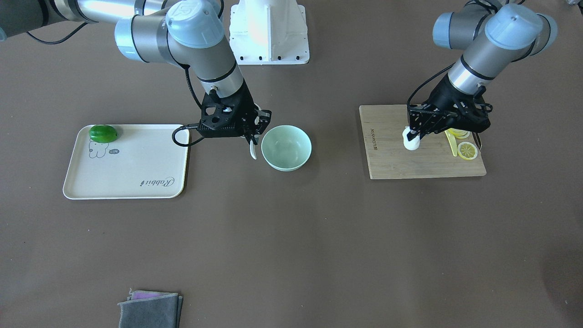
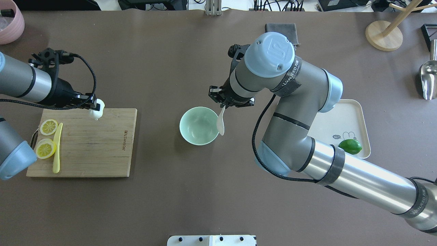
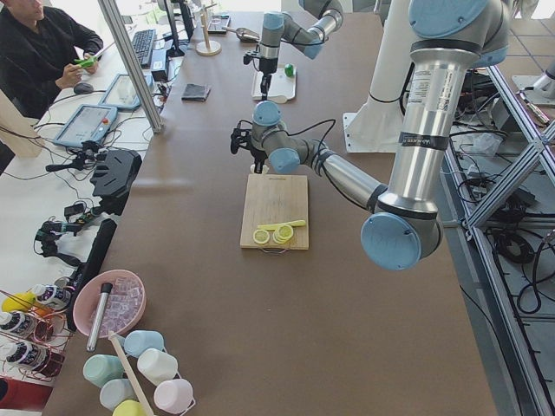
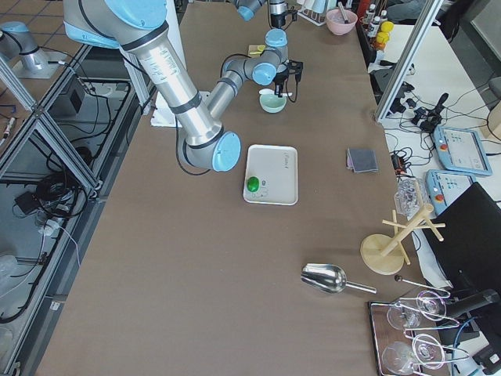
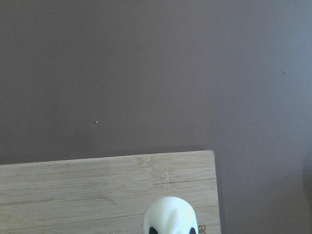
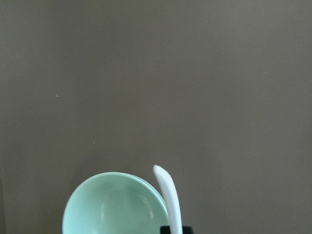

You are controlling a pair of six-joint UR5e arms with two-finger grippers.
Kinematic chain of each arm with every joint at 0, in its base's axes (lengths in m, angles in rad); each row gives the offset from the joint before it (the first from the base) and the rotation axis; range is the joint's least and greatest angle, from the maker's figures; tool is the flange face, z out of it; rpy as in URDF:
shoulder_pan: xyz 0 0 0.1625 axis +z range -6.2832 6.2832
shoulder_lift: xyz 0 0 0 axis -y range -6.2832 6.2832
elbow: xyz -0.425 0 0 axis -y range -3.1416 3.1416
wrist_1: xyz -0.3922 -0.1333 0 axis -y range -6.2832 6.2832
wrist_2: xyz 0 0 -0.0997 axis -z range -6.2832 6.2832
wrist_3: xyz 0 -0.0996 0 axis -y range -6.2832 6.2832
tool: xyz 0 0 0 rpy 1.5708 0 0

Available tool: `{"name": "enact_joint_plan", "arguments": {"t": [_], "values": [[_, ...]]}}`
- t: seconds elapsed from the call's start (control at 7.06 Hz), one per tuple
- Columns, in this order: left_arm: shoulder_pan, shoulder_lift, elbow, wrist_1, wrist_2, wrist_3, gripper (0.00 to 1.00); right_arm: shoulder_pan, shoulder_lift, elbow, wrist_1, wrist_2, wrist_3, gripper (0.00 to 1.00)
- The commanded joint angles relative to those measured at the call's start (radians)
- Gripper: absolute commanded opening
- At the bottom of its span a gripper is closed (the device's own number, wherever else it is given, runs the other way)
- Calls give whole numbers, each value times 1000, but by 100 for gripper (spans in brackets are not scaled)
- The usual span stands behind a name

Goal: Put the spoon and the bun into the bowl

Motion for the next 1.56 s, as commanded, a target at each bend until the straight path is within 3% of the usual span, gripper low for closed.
{"name": "enact_joint_plan", "arguments": {"t": [0.0, 0.28, 0.57, 0.99, 1.13, 1.42], "values": [[0, -4, 3, 0, -2, 0, 0, -28, 17, -57, 100, -86, -3, 0], [1, -4, 5, 0, -2, 0, 0, -65, 40, -84, 116, -148, -1, 0], [1, -4, 7, 0, -2, 0, 0, -97, 71, -183, 223, -209, 2, 0], [3, -10, 10, 0, 2, -2, 0, -101, 71, -200, 229, -225, -4, 0], [3, -21, 11, 0, 2, -2, 0, -107, 72, -205, 229, -231, -1, 99], [6, -91, 25, 2, 2, -72, 0, -66, 78, -187, 219, -188, -14, 100]]}}
